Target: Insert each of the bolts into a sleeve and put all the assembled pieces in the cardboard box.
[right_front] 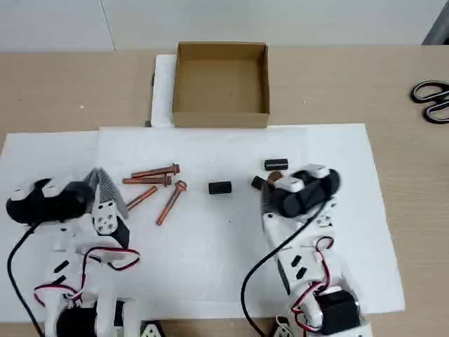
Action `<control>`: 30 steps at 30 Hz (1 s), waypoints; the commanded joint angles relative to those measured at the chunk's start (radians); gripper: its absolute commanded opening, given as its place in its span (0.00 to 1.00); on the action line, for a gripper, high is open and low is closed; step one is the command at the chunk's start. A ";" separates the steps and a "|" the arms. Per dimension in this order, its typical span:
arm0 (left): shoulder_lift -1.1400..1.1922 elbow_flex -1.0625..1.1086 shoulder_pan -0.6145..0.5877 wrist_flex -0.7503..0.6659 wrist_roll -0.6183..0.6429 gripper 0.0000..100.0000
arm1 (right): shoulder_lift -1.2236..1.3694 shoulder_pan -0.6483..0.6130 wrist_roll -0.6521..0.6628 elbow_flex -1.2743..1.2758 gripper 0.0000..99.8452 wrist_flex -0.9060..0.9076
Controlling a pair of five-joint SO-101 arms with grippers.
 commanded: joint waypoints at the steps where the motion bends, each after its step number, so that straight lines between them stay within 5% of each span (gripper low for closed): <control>1: -0.008 -0.035 -0.015 0.107 0.044 0.01 | 0.015 0.015 -0.015 -0.109 0.00 0.002; 9: -0.009 0.065 -0.020 0.100 0.091 0.01 | 0.429 0.016 -0.137 -0.451 0.00 0.001; 30: -0.008 0.082 -0.021 0.066 0.091 0.01 | 1.828 0.030 -0.133 -1.637 0.00 -0.176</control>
